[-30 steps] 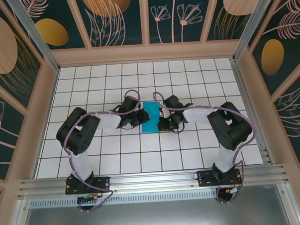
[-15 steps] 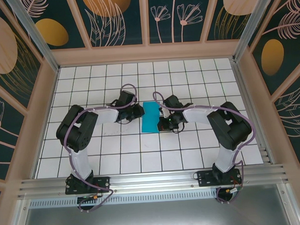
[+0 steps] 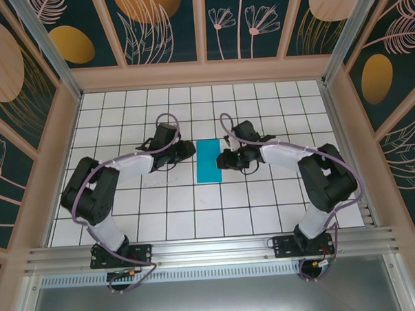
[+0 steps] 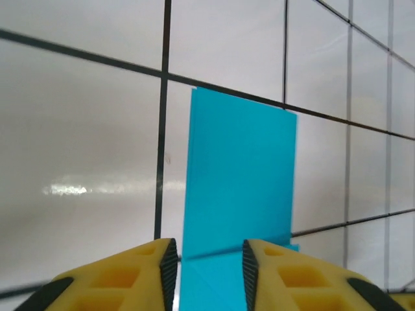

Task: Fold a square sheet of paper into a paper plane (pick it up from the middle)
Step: Fold the triangle a second time at the center of the table, then turn over the paper at the center of the table.

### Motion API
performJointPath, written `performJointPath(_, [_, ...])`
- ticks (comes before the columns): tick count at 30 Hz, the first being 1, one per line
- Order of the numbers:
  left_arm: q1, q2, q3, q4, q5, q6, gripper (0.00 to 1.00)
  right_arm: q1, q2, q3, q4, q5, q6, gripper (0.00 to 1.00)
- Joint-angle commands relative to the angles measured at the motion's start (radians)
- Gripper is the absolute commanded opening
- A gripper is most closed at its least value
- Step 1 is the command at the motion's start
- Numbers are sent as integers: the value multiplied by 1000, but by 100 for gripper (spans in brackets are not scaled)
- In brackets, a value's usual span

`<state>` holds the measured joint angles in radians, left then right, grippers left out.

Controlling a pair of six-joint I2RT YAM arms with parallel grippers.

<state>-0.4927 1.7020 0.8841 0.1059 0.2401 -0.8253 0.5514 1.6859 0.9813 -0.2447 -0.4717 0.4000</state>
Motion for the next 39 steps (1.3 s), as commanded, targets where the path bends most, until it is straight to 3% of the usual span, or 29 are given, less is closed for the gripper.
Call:
performJointPath(1, [-3, -66, -92, 100, 52, -81, 39, -21, -50, 34, 40, 7, 7, 36])
performJointPath(7, [-38, -144, -209, 207, 85, -152, 45, -34, -45, 0, 66, 61, 22, 43])
performJointPath(14, [-67, -189, -290, 276, 96, -211, 50, -45, -37, -37, 82, 74, 32, 44])
performJointPath(25, [-122, -129, -297, 356, 85, -240, 51, -83, -133, -143, 102, 24, 19, 46])
performJointPath(31, [-142, -114, -301, 409, 69, -287, 50, -118, -64, -126, 159, -76, 4, 43])
performJointPath(39, [-151, -95, -337, 478, 78, -323, 40, -130, 95, -53, 229, -154, -13, 32])
